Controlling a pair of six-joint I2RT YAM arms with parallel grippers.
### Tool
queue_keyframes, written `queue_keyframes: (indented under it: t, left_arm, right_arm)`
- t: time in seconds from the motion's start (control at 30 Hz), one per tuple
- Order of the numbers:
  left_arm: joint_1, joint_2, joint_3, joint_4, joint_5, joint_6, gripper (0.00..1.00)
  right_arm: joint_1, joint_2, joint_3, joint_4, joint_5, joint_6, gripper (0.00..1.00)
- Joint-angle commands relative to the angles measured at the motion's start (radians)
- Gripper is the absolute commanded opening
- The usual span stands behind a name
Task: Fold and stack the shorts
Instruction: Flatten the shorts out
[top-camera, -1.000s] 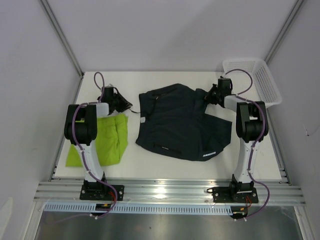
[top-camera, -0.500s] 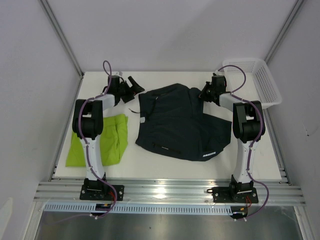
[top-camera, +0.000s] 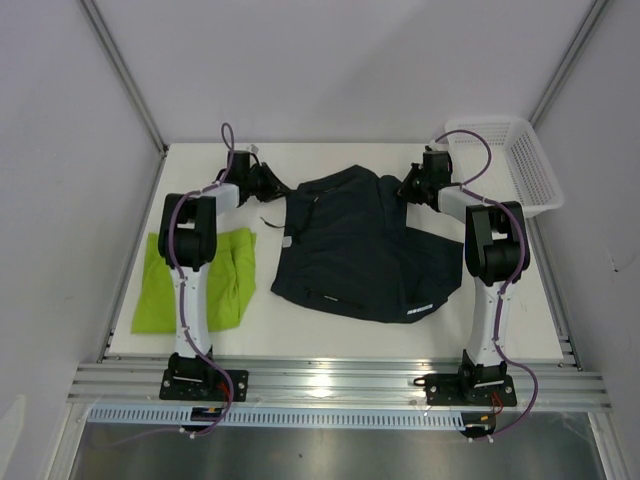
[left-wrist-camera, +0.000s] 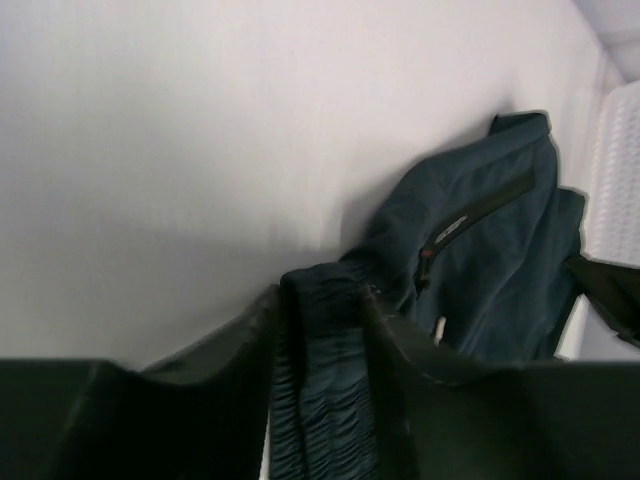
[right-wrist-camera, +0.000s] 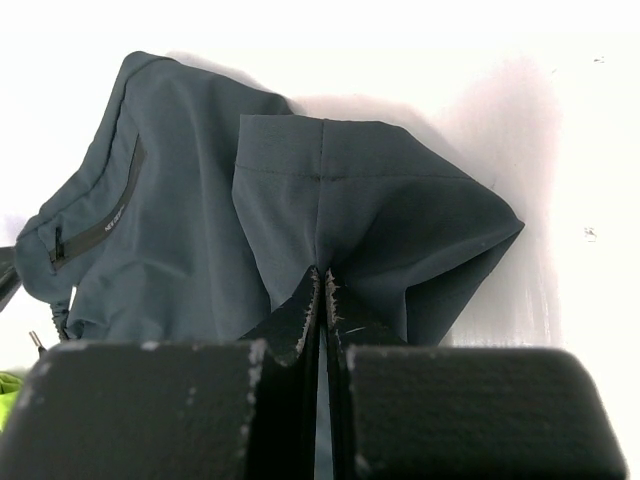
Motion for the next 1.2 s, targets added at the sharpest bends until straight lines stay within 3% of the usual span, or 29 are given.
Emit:
queue_keyframes:
  t: [0.0, 0.03, 0.2, 0.43, 0.47, 0.5, 0.53, 0.6, 0.7, 0.87, 1.17]
  left_arm:
    - [-0.018, 0.036, 0.065, -0.032, 0.044, 0.003, 0.17]
    - [-0.018, 0.04, 0.07, -0.032, 0.046, 0.004, 0.0]
    - [-0.014, 0.034, 0.065, -0.003, 0.049, -0.002, 0.0]
    - [0.032, -0.055, -0.122, 0.152, 0.062, -0.054, 0.0]
    - [0.037, -0.06, -0.142, 0.167, 0.072, -0.062, 0.01]
    - [0.04, -0.062, -0.15, 0.169, 0.079, -0.074, 0.23]
    - [0.046, -0.072, -0.16, 0.172, 0.084, -0.082, 0.32]
    - [0.048, -0.086, -0.206, 0.173, 0.085, -0.094, 0.46]
    - [0.046, -0.129, -0.271, 0.179, 0.064, -0.112, 0.57]
    - [0.045, -0.204, -0.363, 0.209, 0.038, -0.112, 0.66]
    - [0.022, -0.227, -0.394, 0.233, 0.064, -0.129, 0.63]
  right_arm:
    - [0.008, 0.017, 0.046, -0.002, 0.008, -0.019, 0.0]
    - [0.008, 0.017, 0.046, -0.002, 0.008, -0.019, 0.0]
    - [0.013, 0.023, 0.045, -0.002, 0.003, -0.019, 0.0]
    - [0.013, 0.021, 0.042, 0.003, 0.006, -0.019, 0.0]
    - [0.013, 0.02, 0.042, 0.003, 0.006, -0.019, 0.0]
    - [0.014, 0.021, 0.042, 0.004, 0.005, -0.019, 0.0]
    - [0.014, 0.023, 0.043, 0.003, 0.003, -0.019, 0.0]
    - [0.014, 0.024, 0.043, 0.003, 0.001, -0.019, 0.0]
    - [0.016, 0.024, 0.045, 0.001, 0.001, -0.023, 0.0]
    - [0.016, 0.026, 0.043, 0.0, 0.001, -0.025, 0.0]
    - [0.019, 0.029, 0.048, -0.002, 0.001, -0.026, 0.0]
